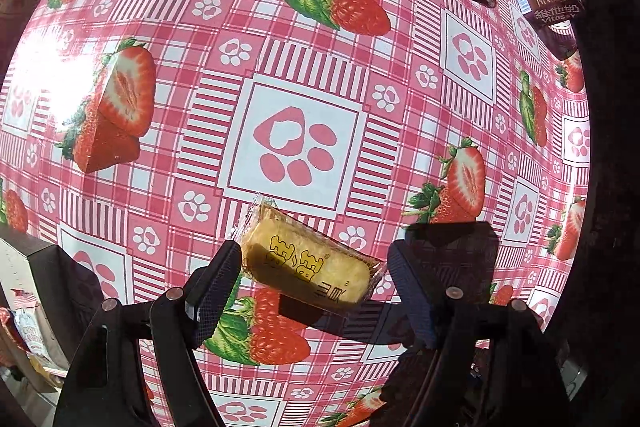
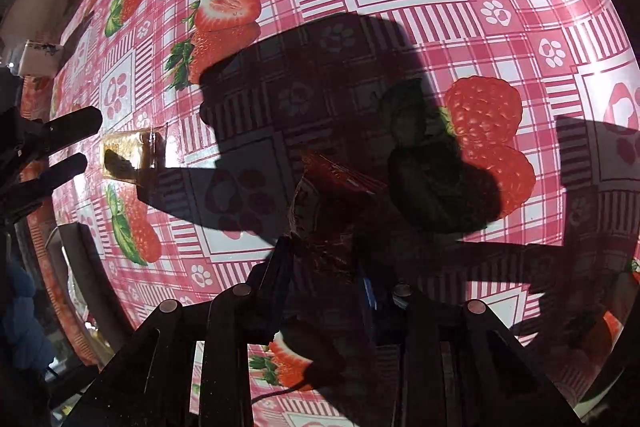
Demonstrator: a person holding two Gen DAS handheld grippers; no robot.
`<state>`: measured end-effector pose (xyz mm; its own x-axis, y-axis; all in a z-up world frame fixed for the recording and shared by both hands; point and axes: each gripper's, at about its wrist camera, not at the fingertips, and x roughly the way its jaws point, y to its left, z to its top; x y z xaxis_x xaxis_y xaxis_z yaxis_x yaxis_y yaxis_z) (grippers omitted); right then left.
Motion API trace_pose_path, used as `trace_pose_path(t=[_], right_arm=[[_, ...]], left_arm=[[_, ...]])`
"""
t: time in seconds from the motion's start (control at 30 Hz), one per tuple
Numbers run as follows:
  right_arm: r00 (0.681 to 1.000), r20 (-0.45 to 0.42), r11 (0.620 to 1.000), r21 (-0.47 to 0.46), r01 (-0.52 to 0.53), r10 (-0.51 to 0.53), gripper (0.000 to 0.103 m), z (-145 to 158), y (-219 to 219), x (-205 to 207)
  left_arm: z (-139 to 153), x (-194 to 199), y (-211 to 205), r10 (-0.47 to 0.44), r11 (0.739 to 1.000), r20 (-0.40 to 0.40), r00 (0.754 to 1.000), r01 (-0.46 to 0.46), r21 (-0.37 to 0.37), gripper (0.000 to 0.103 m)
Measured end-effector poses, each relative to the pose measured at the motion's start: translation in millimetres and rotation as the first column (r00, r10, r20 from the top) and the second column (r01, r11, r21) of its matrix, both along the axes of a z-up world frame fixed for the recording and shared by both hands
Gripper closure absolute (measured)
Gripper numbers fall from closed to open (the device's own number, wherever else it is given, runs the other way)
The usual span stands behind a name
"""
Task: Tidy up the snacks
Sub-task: 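Grasp the yellow Wangwang packet with left tool while right tool grasps red candy, then lift both held snacks and carry them toward the white box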
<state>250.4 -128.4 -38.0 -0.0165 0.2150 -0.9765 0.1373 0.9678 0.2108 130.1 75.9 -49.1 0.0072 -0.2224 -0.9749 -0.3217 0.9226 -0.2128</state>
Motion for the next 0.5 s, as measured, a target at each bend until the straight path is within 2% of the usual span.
trace_pose_path(t=[0.07, 0.13, 0.17, 0.2, 0.23, 0.27, 0.3, 0.37, 0.5], right_arm=[[1.0, 0.004, 1.0, 0.0, 0.002, -0.002, 0.07, 1, 2, -3], [1.0, 0.005, 1.0, 0.008, 0.01, -0.01, 0.07, -1, 4, 2], [1.0, 0.002, 1.0, 0.013, 0.009, -0.009, 0.07, -3, 11, 3], [1.0, -0.004, 1.0, 0.024, 0.008, -0.008, 0.064, -3, 9, 2], [1.0, -0.01, 0.999, 0.039, 0.007, -0.007, 0.054, -2, 8, 0], [1.0, -0.012, 0.999, 0.038, 0.003, -0.003, 0.025, -1, 6, 2], [1.0, 0.001, 1.0, 0.023, -0.004, 0.004, 0.011, 2, 7, 0], [0.999, 0.038, 1.0, 0.011, -0.016, 0.015, 0.011, 11, 4, 0], [0.998, 0.033, 0.998, 0.038, 0.045, -0.046, 0.011, 14, -2, 1]], left_arm=[[-10, -1, -1, 0.02, 0.999, -0.045, 0.999, -0.018, 0.052, 0.024], [-13, -9, -4, -0.016, 0.994, -0.061, 0.998, 0.022, 0.111, 0.024], [-14, -15, -4, -0.035, 0.992, -0.064, 0.997, 0.043, 0.119, 0.024], [-15, -19, -3, -0.043, 0.993, -0.067, 0.997, 0.05, 0.111, 0.024], [-15, -24, 0, -0.036, 0.995, -0.069, 0.997, 0.042, 0.093, 0.024], [-15, -27, 3, -0.02, 0.997, -0.069, 0.997, 0.026, 0.077, 0.024], [-13, -31, 6, -0.004, 0.998, -0.066, 0.998, 0.008, 0.062, 0.024], [-8, -37, 10, 0.024, 0.998, -0.055, 0.998, -0.021, 0.059, 0.024], [-10, -49, 10, 0.028, 0.996, -0.068, 0.997, -0.021, 0.091, 0.023]])
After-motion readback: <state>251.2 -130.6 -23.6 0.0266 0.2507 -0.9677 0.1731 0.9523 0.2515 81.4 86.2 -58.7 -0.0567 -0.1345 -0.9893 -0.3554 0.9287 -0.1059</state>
